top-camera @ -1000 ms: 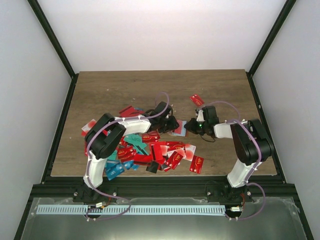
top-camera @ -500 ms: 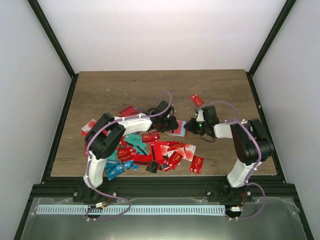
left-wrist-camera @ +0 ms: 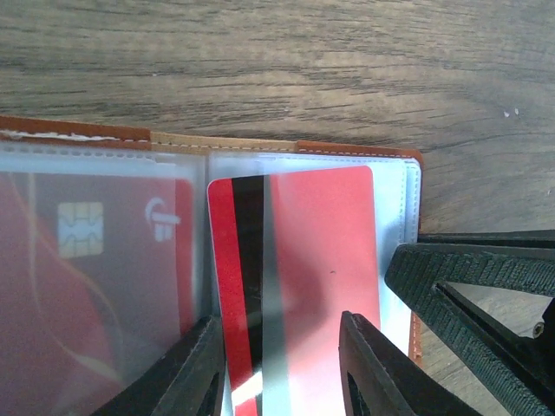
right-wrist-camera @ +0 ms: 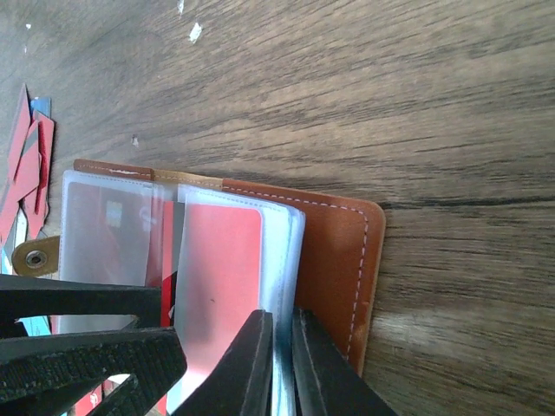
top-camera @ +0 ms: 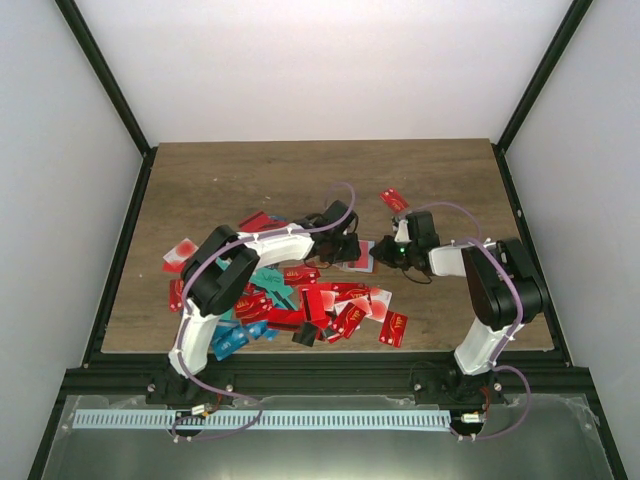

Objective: Put the credit cards into the card holder

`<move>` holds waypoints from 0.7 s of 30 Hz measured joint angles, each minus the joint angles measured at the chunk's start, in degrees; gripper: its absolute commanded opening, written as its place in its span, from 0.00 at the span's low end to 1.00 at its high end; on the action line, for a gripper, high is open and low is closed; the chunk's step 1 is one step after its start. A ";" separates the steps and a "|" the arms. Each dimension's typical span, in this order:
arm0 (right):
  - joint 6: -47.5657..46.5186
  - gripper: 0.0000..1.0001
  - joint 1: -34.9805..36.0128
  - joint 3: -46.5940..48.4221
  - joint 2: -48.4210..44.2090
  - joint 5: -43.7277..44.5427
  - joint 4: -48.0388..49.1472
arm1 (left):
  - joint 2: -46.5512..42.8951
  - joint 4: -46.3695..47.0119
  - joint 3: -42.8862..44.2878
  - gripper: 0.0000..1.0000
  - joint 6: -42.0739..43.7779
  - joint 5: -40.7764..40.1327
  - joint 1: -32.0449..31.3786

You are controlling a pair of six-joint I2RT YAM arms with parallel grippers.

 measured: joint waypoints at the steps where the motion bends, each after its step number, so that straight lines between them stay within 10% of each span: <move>1: -0.02 0.12 -0.04 0.00 0.00 -0.02 0.04 | 0.13 -0.22 0.24 0.38 0.20 -0.09 -0.07; 15: -0.74 0.42 -0.07 0.85 -1.68 2.14 -2.36 | 0.94 -0.11 1.18 0.37 6.73 0.39 -0.68; 21: -1.42 0.39 -0.02 1.01 -6.14 8.28 -6.75 | 1.14 0.59 1.18 0.34 7.65 1.25 -1.05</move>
